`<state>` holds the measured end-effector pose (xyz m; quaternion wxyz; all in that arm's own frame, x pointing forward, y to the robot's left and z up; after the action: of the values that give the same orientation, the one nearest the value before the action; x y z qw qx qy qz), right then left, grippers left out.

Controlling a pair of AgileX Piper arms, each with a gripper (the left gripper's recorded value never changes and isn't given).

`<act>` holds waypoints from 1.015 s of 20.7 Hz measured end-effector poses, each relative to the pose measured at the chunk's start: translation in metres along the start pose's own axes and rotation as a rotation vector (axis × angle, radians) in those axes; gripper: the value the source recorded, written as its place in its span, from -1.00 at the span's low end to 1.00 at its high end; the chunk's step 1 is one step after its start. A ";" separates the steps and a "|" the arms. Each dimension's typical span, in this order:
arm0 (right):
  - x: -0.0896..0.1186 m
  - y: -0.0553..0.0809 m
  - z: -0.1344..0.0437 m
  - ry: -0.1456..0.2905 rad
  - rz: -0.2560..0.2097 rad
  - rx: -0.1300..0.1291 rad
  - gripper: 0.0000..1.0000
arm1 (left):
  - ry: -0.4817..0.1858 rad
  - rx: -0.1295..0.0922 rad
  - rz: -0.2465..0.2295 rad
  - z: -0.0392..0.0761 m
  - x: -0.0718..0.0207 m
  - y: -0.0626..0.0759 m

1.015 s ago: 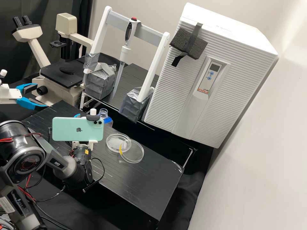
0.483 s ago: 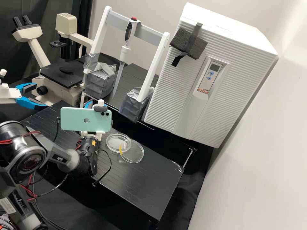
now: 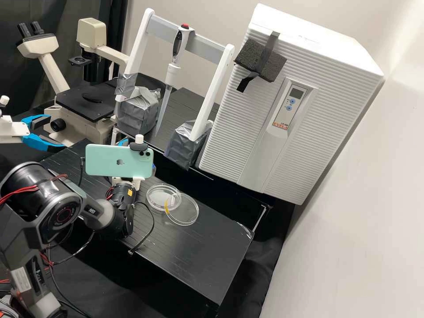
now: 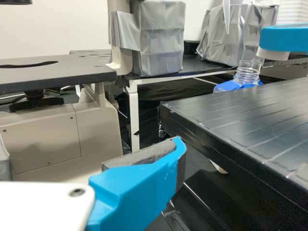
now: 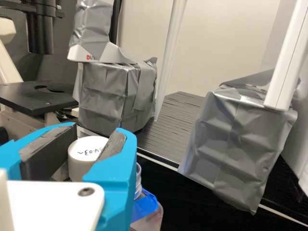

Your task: Close the bottle

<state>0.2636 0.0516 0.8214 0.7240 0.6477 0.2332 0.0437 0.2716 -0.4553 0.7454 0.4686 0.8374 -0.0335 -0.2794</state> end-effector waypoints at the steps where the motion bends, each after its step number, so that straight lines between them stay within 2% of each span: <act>1: 0.001 0.000 0.001 -0.002 0.002 0.000 -1.00 | 0.000 0.000 0.000 0.000 0.0000 0.000; 5: 0.004 0.001 0.002 -0.001 0.003 -0.011 -1.00 | 0.000 0.000 0.000 0.000 0.0000 0.000; 9: 0.010 0.001 0.003 -0.004 0.016 -0.003 -1.00 | 0.000 0.000 0.000 0.000 0.0000 0.000; 11: 0.014 0.000 0.003 -0.006 0.022 -0.008 -1.00 | 0.000 0.000 0.000 0.000 0.0000 0.000; 16: 0.019 -0.001 0.010 -0.038 0.020 0.003 -1.00 | 0.000 0.000 0.000 0.000 0.0000 0.000; 21: 0.021 -0.004 0.012 -0.045 0.012 -0.011 -1.00 | 0.000 0.000 0.000 0.000 0.0000 0.000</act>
<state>0.2864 0.0476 0.8119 0.7323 0.6460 0.2126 0.0347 0.2716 -0.4553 0.7454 0.4686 0.8374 -0.0335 -0.2794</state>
